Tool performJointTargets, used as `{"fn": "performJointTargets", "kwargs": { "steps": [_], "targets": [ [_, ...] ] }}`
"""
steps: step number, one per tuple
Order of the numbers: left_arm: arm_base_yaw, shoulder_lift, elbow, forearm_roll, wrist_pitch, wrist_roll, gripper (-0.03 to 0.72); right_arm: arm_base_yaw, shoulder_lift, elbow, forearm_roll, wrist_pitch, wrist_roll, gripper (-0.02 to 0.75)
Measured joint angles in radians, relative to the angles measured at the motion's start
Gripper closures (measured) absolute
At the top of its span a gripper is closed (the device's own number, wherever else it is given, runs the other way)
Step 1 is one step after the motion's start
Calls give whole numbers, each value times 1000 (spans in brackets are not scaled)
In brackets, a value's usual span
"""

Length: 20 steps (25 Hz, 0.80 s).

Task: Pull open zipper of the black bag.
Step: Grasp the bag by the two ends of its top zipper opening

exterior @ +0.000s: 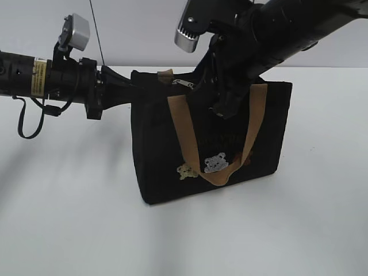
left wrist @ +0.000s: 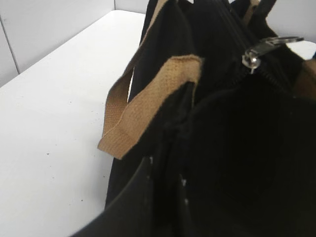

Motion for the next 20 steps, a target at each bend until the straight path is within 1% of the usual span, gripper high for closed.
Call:
{"fn": "performJointTargets", "kwargs": {
  "steps": [3, 5, 10, 16, 20],
  "targets": [
    [0, 0, 0, 0, 0, 0, 653, 0, 1, 0, 0, 0, 0, 363],
    [0, 0, 0, 0, 0, 0, 653, 0, 2, 0, 0, 0, 0, 380],
    [0, 0, 0, 0, 0, 0, 653, 0, 2, 0, 0, 0, 0, 458],
    [0, 0, 0, 0, 0, 0, 653, 0, 2, 0, 0, 5, 0, 533],
    [0, 0, 0, 0, 0, 0, 653, 0, 2, 0, 0, 9, 0, 617]
  ]
}}
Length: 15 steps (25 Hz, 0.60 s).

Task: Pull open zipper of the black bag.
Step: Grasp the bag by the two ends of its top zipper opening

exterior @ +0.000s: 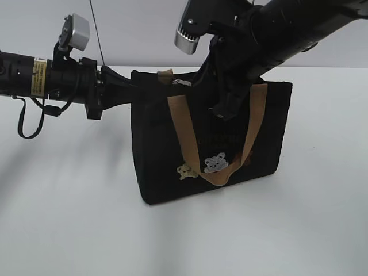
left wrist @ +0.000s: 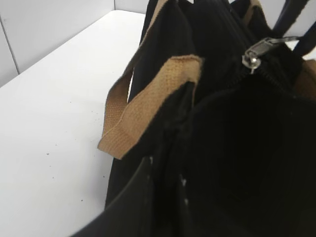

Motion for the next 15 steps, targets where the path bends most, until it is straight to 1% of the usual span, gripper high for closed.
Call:
{"fn": "performJointTargets", "kwargs": {
  "steps": [4, 5, 15],
  "targets": [
    [0, 0, 0, 1, 0, 0, 653, 0, 0, -1, 0, 0, 0, 730],
    [0, 0, 0, 1, 0, 0, 653, 0, 0, -1, 0, 0, 0, 746],
    [0, 0, 0, 1, -2, 0, 653, 0, -43, -1, -16, -21, 34, 752]
  ]
}}
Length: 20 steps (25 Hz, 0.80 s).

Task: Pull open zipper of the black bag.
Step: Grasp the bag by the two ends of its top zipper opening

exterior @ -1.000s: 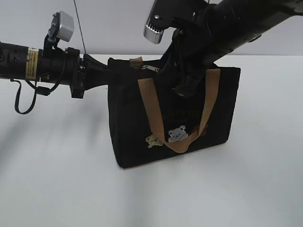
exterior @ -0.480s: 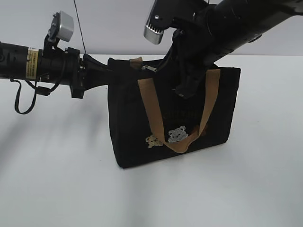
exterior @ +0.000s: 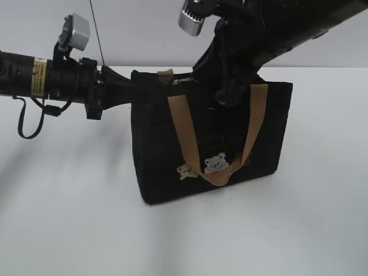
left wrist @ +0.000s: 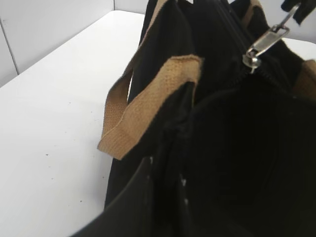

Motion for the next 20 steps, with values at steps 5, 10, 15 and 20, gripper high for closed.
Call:
{"fn": "performJointTargets", "kwargs": {
  "steps": [5, 10, 15, 20],
  "targets": [
    [0, 0, 0, 0, -1, 0, 653, 0, -5, 0, -5, -14, 17, 752],
    [0, 0, 0, 0, -4, 0, 653, -8, -5, 0, -71, -28, 134, 752],
    [0, 0, 0, 0, -8, 0, 653, -36, -5, 0, -188, -28, 302, 752],
    [0, 0, 0, 0, -10, 0, 653, -60, -5, 0, -273, -20, 422, 752]
  ]
}}
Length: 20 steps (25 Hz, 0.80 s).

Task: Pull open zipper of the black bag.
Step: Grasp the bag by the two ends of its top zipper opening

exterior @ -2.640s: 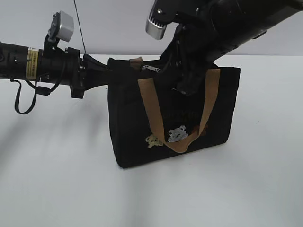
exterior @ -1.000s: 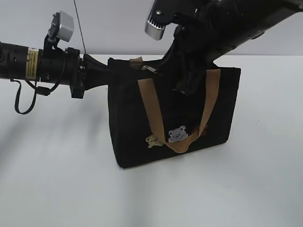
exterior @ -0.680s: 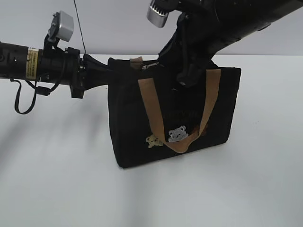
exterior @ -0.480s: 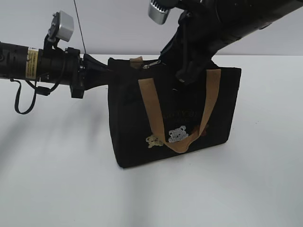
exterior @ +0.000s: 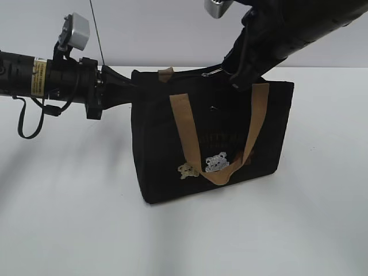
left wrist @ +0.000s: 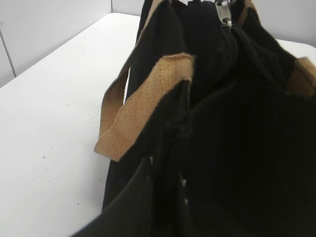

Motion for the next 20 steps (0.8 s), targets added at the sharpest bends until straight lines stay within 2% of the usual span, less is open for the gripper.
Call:
{"fn": "performJointTargets", "kwargs": {
  "steps": [15, 20],
  "targets": [
    [0, 0, -1, 30, -9, 0, 653, -142, -51, 0, -81, 87, 174, 752],
    [0, 0, -1, 32, -9, 0, 653, -151, -52, 0, -86, 91, 189, 752]
  ]
}}
